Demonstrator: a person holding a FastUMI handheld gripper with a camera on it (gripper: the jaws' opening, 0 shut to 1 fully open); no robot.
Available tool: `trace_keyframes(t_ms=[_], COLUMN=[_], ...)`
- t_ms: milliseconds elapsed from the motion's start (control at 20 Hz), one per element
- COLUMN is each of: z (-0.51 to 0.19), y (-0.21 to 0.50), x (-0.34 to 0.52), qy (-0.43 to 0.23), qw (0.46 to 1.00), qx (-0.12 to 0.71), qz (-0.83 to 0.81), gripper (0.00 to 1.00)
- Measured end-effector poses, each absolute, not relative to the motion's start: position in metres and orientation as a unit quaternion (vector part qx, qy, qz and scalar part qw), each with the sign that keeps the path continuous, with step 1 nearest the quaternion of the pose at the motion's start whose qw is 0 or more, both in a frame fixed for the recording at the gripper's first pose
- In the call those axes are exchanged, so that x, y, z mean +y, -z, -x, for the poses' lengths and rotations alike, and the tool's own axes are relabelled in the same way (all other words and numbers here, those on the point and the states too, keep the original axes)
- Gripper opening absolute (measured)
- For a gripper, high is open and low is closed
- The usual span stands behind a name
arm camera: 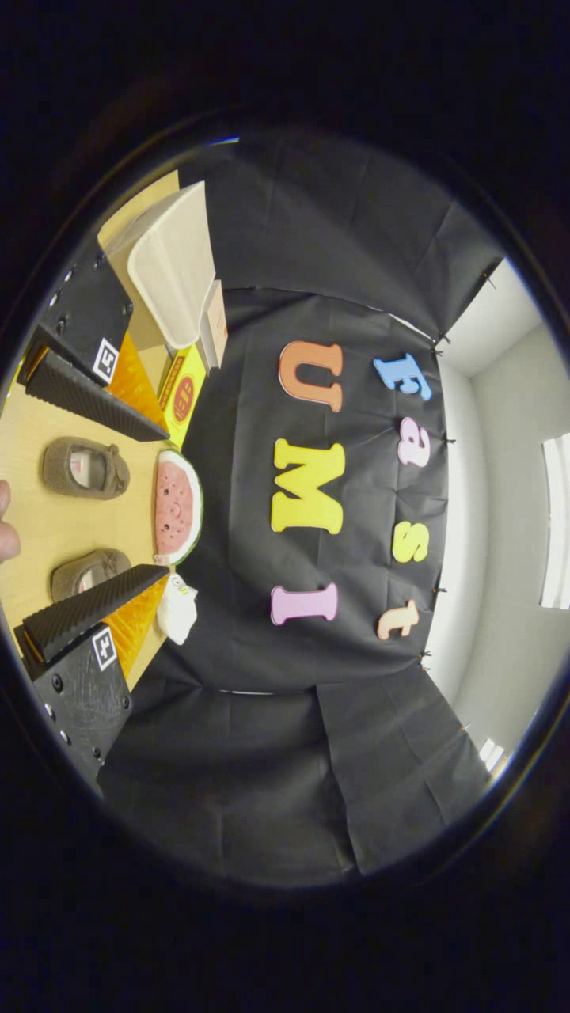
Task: Open the storage box then place both shoes into the box .Put the left shoe in first, then the right shoe, with the right side of both shoes facing outward in a uniform manner.
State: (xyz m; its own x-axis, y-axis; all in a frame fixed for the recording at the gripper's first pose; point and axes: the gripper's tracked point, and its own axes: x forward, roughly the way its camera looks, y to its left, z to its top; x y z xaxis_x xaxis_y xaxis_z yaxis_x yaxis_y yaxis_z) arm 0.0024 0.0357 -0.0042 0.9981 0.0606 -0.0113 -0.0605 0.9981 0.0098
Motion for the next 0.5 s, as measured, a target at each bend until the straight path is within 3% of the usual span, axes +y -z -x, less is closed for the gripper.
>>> trace_keyframes(t_ms=[500], z=[-0.023], y=[0.010], x=[0.089], qy=[-0.104], qw=[0.994], qx=[0.010], qz=[-0.028], gripper=[0.95])
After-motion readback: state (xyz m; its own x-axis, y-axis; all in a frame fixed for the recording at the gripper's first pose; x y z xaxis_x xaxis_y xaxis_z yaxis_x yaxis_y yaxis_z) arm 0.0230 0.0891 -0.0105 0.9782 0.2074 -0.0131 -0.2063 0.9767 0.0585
